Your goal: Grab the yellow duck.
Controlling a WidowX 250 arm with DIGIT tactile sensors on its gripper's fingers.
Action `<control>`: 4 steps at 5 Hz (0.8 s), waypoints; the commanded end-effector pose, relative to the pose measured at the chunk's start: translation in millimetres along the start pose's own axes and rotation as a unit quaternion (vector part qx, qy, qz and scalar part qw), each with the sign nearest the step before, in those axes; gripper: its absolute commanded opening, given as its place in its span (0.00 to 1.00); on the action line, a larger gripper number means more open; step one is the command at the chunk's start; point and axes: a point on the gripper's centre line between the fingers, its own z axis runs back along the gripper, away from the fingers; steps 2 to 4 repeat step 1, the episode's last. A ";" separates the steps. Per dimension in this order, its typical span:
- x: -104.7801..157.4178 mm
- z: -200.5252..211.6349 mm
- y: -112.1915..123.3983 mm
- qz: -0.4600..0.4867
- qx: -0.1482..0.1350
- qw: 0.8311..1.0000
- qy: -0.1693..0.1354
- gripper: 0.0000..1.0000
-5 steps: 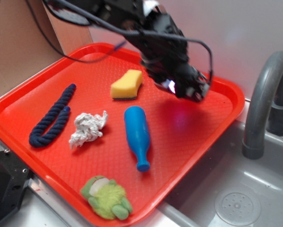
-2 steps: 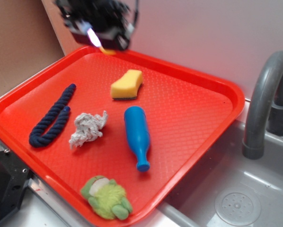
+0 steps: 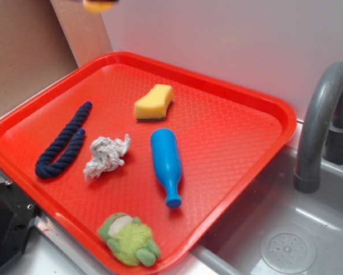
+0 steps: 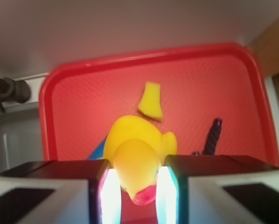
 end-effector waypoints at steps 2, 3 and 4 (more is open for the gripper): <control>15.5 6.6 -3.7 -0.040 0.010 0.999 -0.011 0.00; 15.5 6.6 -3.7 -0.040 0.010 0.999 -0.011 0.00; 15.5 6.6 -3.7 -0.040 0.010 0.999 -0.011 0.00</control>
